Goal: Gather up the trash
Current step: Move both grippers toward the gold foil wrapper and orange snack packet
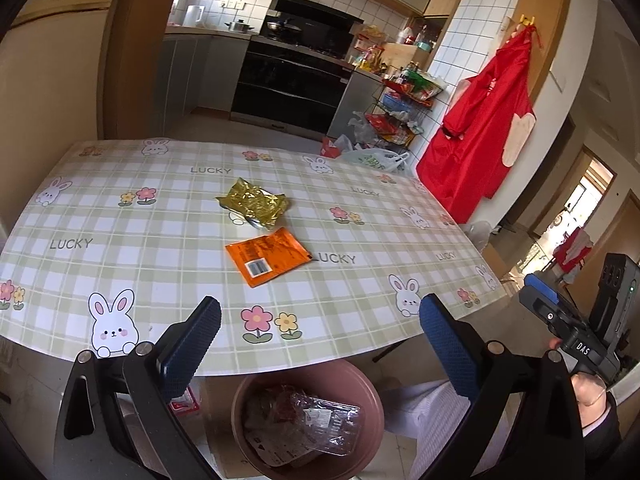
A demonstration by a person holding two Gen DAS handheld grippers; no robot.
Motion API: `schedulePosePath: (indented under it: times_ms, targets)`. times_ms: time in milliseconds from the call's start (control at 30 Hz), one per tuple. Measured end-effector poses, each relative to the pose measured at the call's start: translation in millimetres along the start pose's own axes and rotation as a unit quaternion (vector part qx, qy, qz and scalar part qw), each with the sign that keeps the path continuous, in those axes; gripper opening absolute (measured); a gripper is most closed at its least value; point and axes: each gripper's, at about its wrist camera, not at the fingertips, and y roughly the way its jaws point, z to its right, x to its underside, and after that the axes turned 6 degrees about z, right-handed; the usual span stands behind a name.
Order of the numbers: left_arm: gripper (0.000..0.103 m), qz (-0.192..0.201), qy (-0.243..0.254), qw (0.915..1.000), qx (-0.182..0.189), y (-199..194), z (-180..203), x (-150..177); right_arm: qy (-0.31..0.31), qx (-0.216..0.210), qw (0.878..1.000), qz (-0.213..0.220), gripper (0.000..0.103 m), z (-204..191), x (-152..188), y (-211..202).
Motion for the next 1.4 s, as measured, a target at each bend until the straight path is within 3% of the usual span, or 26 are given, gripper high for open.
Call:
schedulePosePath:
  times_ms: [167, 300, 433, 667, 1000, 1400]
  targets:
    - [0.097, -0.018, 0.01, 0.9996, -0.02, 29, -19, 0, 0.013, 0.009, 0.999, -0.028, 0.097, 8, 7, 26]
    - [0.097, -0.043, 0.084, 0.9955, -0.008, 68, -21, -5, 0.017, 0.008, 0.999, -0.042, 0.097, 11, 8, 50]
    - [0.097, -0.075, 0.176, 0.9813, 0.02, 118, -23, -16, 0.019, 0.004, 0.998, -0.057, 0.097, 17, 6, 77]
    - [0.097, -0.133, 0.241, 0.9579, 0.082, 203, -27, -19, 0.056, 0.006, 0.995, -0.079, 0.097, 40, 3, 124]
    - [0.097, -0.207, 0.309, 0.9257, 0.066, 281, -35, 1, 0.097, 0.023, 0.99, -0.103, 0.097, 70, 1, 175]
    - [0.096, -0.24, 0.299, 0.9223, 0.052, 309, -43, -3, 0.104, 0.011, 0.986, -0.127, 0.097, 68, 7, 195]
